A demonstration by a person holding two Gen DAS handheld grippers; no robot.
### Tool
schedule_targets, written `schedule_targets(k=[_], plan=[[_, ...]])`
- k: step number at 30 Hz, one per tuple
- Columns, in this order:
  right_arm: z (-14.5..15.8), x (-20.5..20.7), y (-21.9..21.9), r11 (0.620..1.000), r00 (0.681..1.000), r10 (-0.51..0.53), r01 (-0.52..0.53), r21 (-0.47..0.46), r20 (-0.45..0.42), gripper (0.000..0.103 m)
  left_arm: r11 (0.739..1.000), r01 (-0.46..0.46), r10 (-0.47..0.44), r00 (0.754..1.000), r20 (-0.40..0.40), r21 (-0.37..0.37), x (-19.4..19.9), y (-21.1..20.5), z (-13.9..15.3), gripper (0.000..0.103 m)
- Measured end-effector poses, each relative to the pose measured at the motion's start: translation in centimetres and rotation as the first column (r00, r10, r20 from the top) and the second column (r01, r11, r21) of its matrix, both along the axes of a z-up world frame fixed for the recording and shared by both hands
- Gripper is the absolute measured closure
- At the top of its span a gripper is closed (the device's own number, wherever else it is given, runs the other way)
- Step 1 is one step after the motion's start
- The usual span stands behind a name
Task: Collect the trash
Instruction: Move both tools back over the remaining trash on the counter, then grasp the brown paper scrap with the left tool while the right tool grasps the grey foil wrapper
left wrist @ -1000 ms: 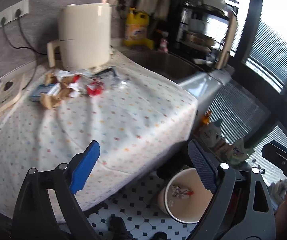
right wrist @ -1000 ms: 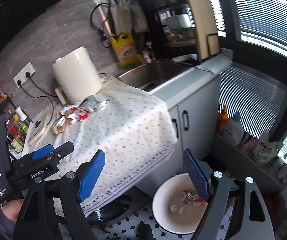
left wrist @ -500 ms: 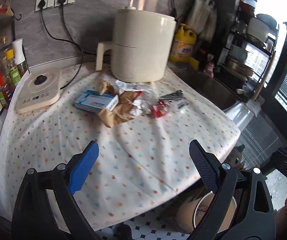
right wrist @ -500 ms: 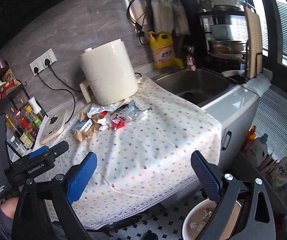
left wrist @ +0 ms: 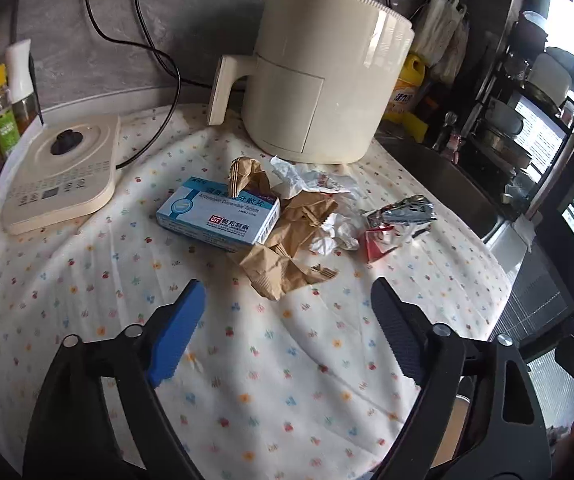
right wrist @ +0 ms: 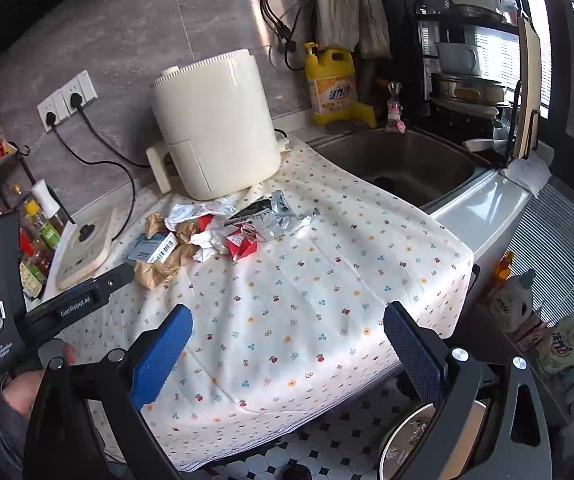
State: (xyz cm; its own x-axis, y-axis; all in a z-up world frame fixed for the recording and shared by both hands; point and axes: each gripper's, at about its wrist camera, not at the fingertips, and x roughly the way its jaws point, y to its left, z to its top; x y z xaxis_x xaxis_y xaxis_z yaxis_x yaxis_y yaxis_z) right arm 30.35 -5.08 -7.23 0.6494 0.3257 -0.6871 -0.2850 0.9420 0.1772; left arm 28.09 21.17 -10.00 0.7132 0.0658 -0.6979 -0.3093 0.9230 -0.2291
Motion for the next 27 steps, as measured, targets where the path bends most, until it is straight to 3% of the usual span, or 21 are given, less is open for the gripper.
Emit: schedule_targets(k=[12,15,17,18,19,27], plan=[[-0.4,0.9,3.2,0.996,0.999,-0.054,0.054,-0.067,0.0,0.01,0.997,0.003,-0.007,0.999,-0.052,-0.073,4.3,3.0,-3.8,0.033],[-0.5,1.3,3.8,0.996,0.999,-0.049,0.049,-0.076,0.002,0.011,0.996,0.002,-0.009,0.998,-0.069,-0.092,4.9,3.0,-4.5,0.049],[-0.6,1.8,4.1,0.996,0.999,-0.048,0.048,-0.075,-0.001,0.012,0.994,0.006,-0.015,0.996,-0.088,-0.105,5.2,2.9,-4.9,0.082],[-0.6,2.1,4.3,0.996,0.999,-0.047,0.046,-0.073,-0.001,0.012,0.994,0.005,-0.015,0.996,-0.09,-0.107,5.1,2.8,-4.9,0.083],[-0.6,2.4,4.5,0.997,0.999,-0.044,0.044,-0.07,-0.001,0.012,0.994,0.006,-0.014,0.997,-0.079,-0.109,4.9,2.7,-4.7,0.091],[-0.7,5.7,6.0,1.0,1.0,0.0,0.0,-0.03,0.004,0.014,0.996,0.001,0.005,0.997,0.074,-0.091,3.3,2.6,-0.2,0.093]])
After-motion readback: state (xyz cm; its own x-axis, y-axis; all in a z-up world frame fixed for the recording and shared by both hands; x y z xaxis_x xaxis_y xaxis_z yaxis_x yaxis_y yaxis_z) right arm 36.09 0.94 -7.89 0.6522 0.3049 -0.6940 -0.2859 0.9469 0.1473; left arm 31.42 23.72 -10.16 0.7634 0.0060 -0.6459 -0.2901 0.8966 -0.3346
